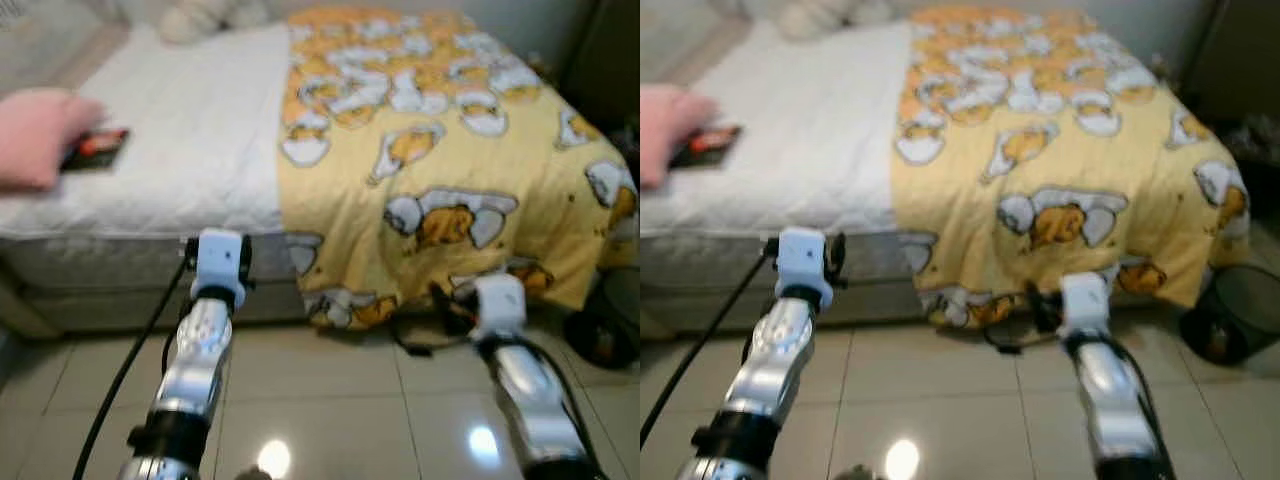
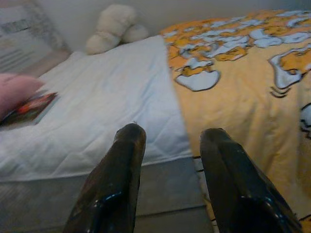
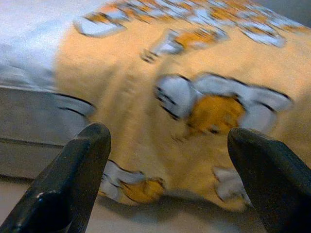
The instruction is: Clean up the room
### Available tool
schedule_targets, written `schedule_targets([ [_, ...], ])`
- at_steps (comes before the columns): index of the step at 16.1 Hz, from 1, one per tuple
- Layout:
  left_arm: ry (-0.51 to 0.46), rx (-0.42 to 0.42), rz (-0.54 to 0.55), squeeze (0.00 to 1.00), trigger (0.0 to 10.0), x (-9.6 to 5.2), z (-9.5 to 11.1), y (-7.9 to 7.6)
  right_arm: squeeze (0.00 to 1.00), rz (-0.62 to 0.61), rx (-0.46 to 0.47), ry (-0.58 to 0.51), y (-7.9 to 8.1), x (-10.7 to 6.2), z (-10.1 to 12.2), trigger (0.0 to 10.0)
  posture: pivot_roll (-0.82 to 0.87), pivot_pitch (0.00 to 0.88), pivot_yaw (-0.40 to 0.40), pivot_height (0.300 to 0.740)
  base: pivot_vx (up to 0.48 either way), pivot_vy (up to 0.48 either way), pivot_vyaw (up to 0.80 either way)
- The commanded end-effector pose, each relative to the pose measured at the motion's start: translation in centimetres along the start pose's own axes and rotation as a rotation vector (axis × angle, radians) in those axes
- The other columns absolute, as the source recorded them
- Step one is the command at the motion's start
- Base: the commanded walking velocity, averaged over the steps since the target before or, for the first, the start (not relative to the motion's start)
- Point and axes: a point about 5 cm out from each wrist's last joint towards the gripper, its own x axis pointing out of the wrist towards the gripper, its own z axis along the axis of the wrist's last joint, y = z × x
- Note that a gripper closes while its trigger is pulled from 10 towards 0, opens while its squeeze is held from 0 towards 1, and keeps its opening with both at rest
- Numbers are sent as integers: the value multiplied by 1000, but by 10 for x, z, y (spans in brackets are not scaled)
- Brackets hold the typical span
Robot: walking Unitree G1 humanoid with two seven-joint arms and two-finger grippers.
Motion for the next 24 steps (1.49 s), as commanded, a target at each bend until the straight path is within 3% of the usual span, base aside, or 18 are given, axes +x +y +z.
schedule_targets([
  [1, 35, 16, 7, 0, 10000, 1, -4, -1, 0, 33, 12, 32, 12, 5, -3, 10000, 14, 0, 33, 740, 334, -341, 469],
  [6, 74, 15, 37, 0, 10000, 2, -9, 4, 47, 48, 72, 47, 19, 8, -5, 10000, 22, 0, 28, 740, 346, -328, 466],
  [10, 109, 34, 28, 0, 10000, 5, -13, 3, 63, 23, 107, 42, 12, 9, -5, 10000, 23, 0, 32, 740, 290, -152, 464],
  [12, 73, 62, 17, 0, 10000, -1, -11, 8, 78, 21, 129, 32, 10, 5, -6, 10000, 26, 0, 28, 740, 0, 0, 469],
  [14, 75, 76, -31, 0, 10000, -19, -21, 2, 82, 7, 134, 39, 8, -1, -11, 10000, 29, 0, 30, 740, 0, 0, 466],
  [16, 92, 32, 33, 0, 10000, -15, -20, 12, 90, -11, 161, 41, 5, -6, -13, 10000, 35, 0, 24, 740, 264, -388, 469],
  [18, 84, 70, 46, 0, 10000, -16, -13, 18, 75, -43, 194, -1, 0, -15, -11, 10000, 33, 0, 30, 740, 277, -390, 234],
  [20, 90, 26, 28, 0, 10000, -6, -9, 10, 47, -65, 178, 22, -2, -10, -12, 10000, 23, 0, 41, 740, 291, -379, 0],
  [22, 71, 80, -20, 0, 10000, 1, -4, 1, 86, -73, 179, 1, -1, -6, -7, 10000, 3, 0, 55, 740, 0, 0, 675],
  [24, 52, 54, -42, 0, 10000, 5, 3, -1, 94, -64, 168, -11, 0, -3, -3, 10000, -6, 0, 64, 740, 231, 0, 609],
])
